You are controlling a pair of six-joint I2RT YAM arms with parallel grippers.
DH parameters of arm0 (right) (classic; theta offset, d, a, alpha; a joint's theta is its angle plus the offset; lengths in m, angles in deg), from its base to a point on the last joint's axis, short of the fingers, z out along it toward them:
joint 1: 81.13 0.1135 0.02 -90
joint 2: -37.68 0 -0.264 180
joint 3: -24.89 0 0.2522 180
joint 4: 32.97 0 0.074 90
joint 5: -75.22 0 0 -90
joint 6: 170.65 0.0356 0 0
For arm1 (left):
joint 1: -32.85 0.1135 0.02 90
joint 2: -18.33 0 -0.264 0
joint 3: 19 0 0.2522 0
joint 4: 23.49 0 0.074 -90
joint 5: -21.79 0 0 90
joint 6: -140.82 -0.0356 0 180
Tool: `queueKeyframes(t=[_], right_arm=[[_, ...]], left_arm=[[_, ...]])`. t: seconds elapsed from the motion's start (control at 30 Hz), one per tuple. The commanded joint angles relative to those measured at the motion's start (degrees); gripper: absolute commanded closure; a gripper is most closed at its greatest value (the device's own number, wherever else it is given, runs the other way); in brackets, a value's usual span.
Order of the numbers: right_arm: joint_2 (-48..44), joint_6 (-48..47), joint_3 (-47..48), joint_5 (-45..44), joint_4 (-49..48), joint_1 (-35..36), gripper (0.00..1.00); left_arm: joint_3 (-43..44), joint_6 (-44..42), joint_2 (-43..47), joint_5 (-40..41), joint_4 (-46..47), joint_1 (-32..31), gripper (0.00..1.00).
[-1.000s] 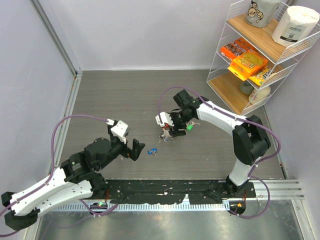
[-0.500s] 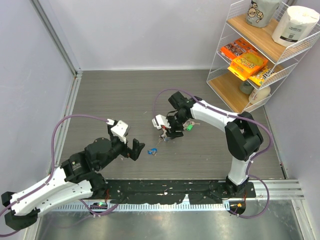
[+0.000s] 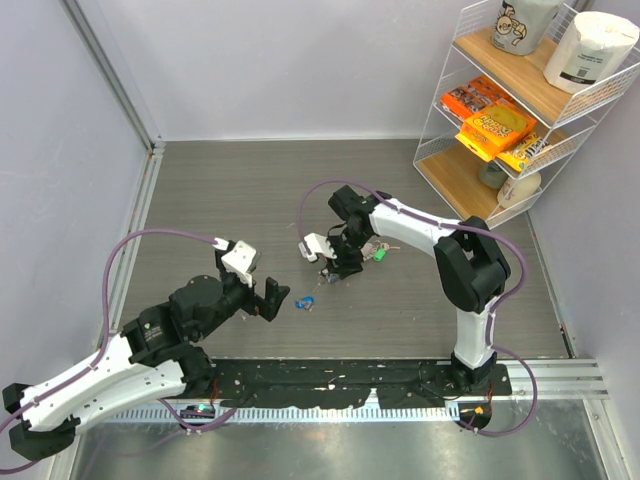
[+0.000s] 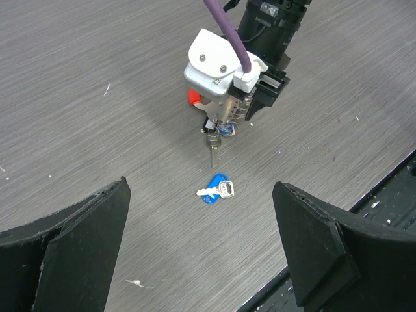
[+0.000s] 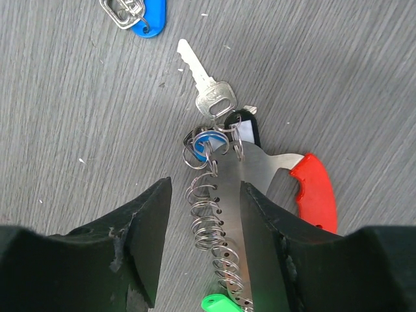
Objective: Put the keys on the keyring
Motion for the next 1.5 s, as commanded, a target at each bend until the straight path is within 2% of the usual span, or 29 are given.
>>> queueKeyframes(t=[0.0, 0.87, 0.97, 1.47], right_arm=[[0.4, -1.4, 2.6, -0.1, 2.1, 0.6, 0.49], [5.4, -1.9, 7.2, 0.0, 5.4, 1.3, 0.61], [6.1, -1.9, 7.9, -0.2, 5.8, 1.4, 0.65], [7.9, -1.2, 10.0, -1.1, 7.0, 2.0, 0.69]], left_arm=[[0.3, -0.5, -0.2, 1.1, 2.4, -0.2, 0.01], [0.5, -0.9, -0.7, 1.5, 2.3, -0.2, 0.01], [0.7, -0.9, -0.9, 1.6, 2.3, -0.1, 0.01], [0.6, -0.9, -0.7, 1.7, 2.3, -0.2, 0.01]])
